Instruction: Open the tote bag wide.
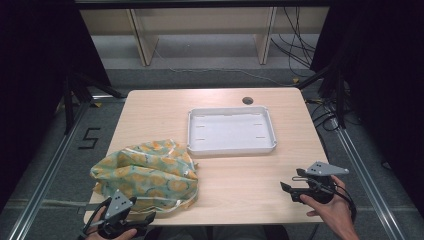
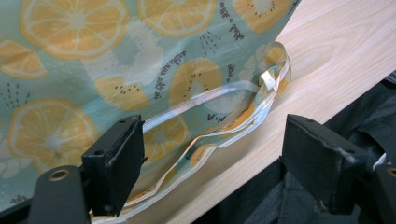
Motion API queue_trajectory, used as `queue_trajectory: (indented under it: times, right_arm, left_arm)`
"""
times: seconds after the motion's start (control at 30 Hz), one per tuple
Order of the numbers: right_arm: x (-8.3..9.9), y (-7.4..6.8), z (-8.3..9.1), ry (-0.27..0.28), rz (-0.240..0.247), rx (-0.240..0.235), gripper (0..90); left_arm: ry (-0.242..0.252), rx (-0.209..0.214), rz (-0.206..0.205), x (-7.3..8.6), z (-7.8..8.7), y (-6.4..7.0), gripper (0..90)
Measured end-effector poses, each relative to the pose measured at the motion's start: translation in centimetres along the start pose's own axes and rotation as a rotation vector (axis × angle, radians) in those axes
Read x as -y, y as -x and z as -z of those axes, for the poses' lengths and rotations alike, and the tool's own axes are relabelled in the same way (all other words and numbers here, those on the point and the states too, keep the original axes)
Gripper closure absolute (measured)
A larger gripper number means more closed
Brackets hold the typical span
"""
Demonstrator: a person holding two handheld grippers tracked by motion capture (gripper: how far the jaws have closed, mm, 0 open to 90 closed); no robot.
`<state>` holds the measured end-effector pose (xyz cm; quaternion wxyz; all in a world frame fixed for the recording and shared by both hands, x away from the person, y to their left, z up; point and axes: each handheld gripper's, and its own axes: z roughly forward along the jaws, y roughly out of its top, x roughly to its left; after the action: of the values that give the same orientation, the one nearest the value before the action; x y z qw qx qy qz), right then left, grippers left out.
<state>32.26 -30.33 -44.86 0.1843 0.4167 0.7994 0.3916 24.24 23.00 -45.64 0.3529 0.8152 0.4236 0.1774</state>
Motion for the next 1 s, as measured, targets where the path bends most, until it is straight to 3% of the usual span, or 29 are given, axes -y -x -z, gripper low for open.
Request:
queue_trajectory:
  times: [0.07, 0.13, 0.17, 0.23, 0.3, 0.33, 0.4, 0.5, 0.57, 0.63, 0.7, 0.73, 0.77, 0.8, 0.83, 0.9, 1.0]
  right_arm:
    - [0.0, -0.3, 0.0, -0.009, -0.026, -0.016, 22.5]
    - [-0.1, -0.4, -0.3, -0.009, 0.000, -0.028, 20.7]
    - [-0.1, -0.7, -0.3, -0.017, -0.014, -0.042, 20.7]
    - [-0.3, -0.7, -0.6, -0.005, 0.013, -0.057, 19.5]
    - [-0.4, -0.9, -0.7, -0.003, 0.015, -0.051, 18.4]
    - [-0.7, -1.3, -0.9, -0.003, 0.014, -0.072, 18.8]
    - [-1.1, -1.5, -1.3, 0.013, 0.065, -0.088, 18.7]
    - [-2.0, -2.4, -1.9, 0.025, 0.080, -0.123, 18.7]
    - [-2.7, -2.9, -2.4, 0.032, 0.121, -0.151, 18.8]
    - [-3.4, -3.8, -3.1, 0.035, 0.146, -0.184, 18.9]
    - [-3.8, -4.5, -3.5, 0.033, 0.142, -0.201, 19.2]
    - [-4.3, -5.0, -4.1, 0.049, 0.173, -0.212, 19.5]
    - [-5.5, -6.6, -5.2, 0.038, 0.229, -0.267, 20.9]
    - [-5.5, -6.6, -5.2, 0.038, 0.229, -0.267, 20.9]
    - [-6.4, -8.1, -6.2, 0.044, 0.254, -0.306, 22.5]
    - [-7.1, -9.5, -7.0, 0.031, 0.258, -0.336, 22.5]
    - [-8.2, -11.4, -8.5, 0.035, 0.317, -0.381, 22.5]
  left_arm:
    - [0.000, 0.000, 0.001, 0.0, 0.0, 0.0, 20.7]
    - [-0.005, -0.001, -0.001, 0.0, 0.0, 0.0, 20.7]
    - [-0.002, -0.001, 0.004, 0.0, -0.1, 0.0, 20.7]
    - [-0.011, -0.003, 0.002, 0.0, 0.0, 0.1, 20.7]
    - [-0.001, 0.000, 0.004, 0.0, 0.0, 0.0, 20.7]
    - [-0.003, -0.006, 0.002, 0.1, 0.0, 0.0, 20.7]
    - [-0.002, -0.003, 0.006, 0.0, 0.0, 0.0, 20.7]
    - [-0.004, -0.002, 0.006, 0.0, 0.0, 0.0, 20.7]
    - [0.001, -0.005, 0.011, 0.0, -0.1, 0.0, 20.8]
    - [-0.001, -0.007, 0.012, 0.0, -0.1, 0.0, 20.9]
    - [-0.006, -0.015, 0.013, 0.0, 0.0, 0.1, 20.9]
    - [-0.011, -0.016, 0.008, 0.0, 0.0, 0.0, 20.9]
    - [0.008, -0.010, 0.018, 0.1, -0.2, 0.0, 21.0]
    - [0.008, -0.010, 0.018, 0.1, -0.2, 0.0, 21.0]
    - [-0.016, -0.010, 0.016, 0.0, 0.1, -0.1, 21.0]
    - [-0.001, -0.011, 0.015, 0.1, 0.1, -0.1, 21.0]
    - [0.000, -0.013, 0.019, 0.1, 0.1, -0.1, 21.1]
